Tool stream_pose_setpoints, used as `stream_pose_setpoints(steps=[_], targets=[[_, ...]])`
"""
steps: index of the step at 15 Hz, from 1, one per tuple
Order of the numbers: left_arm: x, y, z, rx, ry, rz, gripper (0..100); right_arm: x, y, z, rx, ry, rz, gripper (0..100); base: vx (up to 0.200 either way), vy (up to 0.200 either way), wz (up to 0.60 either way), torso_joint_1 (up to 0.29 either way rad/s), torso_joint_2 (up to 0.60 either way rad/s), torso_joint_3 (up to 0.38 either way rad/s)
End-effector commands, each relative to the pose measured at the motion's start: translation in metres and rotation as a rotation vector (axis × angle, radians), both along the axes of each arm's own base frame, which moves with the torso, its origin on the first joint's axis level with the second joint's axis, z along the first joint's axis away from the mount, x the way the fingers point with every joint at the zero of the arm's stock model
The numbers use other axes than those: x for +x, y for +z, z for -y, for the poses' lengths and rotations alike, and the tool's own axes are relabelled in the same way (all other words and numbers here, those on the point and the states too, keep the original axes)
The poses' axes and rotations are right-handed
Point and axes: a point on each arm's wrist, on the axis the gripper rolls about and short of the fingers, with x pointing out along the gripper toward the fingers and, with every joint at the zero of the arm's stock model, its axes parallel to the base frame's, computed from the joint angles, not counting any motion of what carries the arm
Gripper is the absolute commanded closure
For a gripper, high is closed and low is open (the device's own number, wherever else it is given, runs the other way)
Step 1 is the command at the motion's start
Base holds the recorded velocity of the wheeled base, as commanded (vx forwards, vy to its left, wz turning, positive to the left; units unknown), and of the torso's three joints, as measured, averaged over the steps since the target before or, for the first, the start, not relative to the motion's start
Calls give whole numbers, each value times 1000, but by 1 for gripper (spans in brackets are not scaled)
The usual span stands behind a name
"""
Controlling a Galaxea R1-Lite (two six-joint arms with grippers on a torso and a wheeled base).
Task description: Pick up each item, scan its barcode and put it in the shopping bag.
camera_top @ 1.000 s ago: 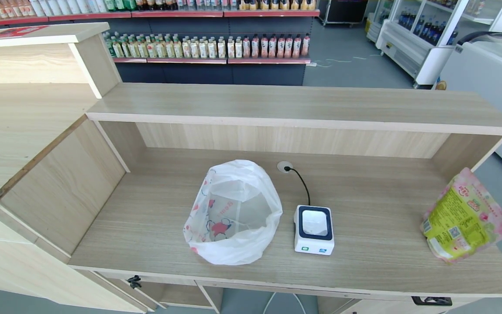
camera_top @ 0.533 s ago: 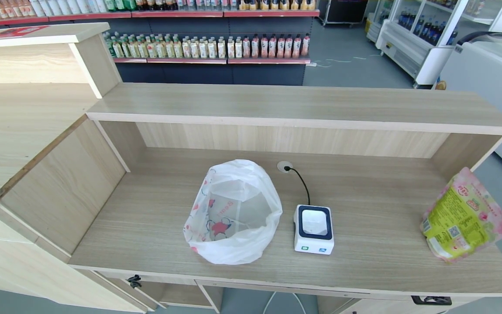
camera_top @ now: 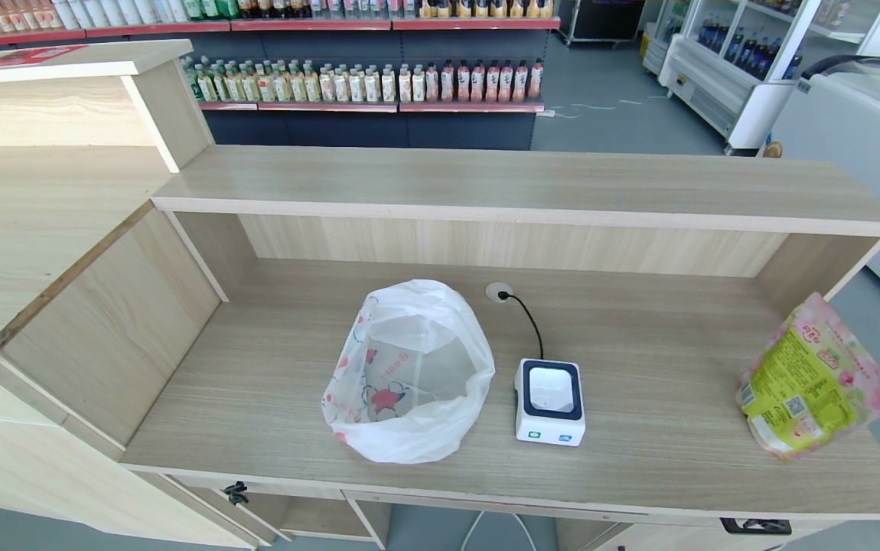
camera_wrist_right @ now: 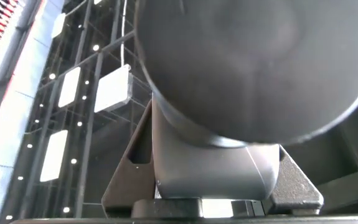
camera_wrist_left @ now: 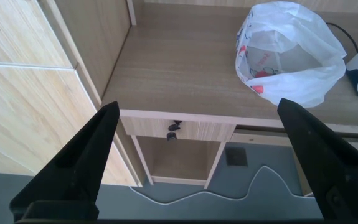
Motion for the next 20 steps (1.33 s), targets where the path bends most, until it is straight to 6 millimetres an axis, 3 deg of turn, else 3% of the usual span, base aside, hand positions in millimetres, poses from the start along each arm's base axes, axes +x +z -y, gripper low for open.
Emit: stream_pose_setpoints(steps=[1, 3, 5, 8, 10, 12, 14, 15, 17, 20], targets=[[0, 0, 0, 0, 0, 0, 0, 4, 3, -1, 16, -3, -41, 100, 0, 0, 0, 0, 0, 0], [0, 0, 0, 0, 0, -2, 0, 17, 11, -3, 70, -46, -223, 100, 0, 0, 0, 0, 0, 0], [0, 0, 0, 0, 0, 0, 0, 35, 19, -5, 81, -107, -537, 100, 0, 0, 0, 0, 0, 0], [0, 0, 0, 0, 0, 0, 0, 61, 12, -5, 47, -158, -1027, 100, 0, 0, 0, 0, 0, 0], [0, 0, 0, 0, 1, -2, 0, 69, 9, 1, 113, -197, -1252, 100, 0, 0, 0, 0, 0, 0], [0, 0, 0, 0, 0, 0, 0, 73, -4, 17, 339, -321, -1578, 100, 0, 0, 0, 0, 0, 0], [0, 0, 0, 0, 0, -2, 0, 74, -6, 27, 603, -448, -1817, 100, 0, 0, 0, 0, 0, 0], [0, 0, 0, 0, 0, 0, 0, 72, -8, 33, 855, -557, -1975, 100, 0, 0, 0, 0, 0, 0], [0, 0, 0, 0, 0, 0, 0, 74, -16, 38, 1185, -721, -2118, 100, 0, 0, 0, 0, 0, 0], [0, 0, 0, 0, 0, 0, 0, 87, -23, 41, 1659, -674, -2200, 100, 0, 0, 0, 0, 0, 0]])
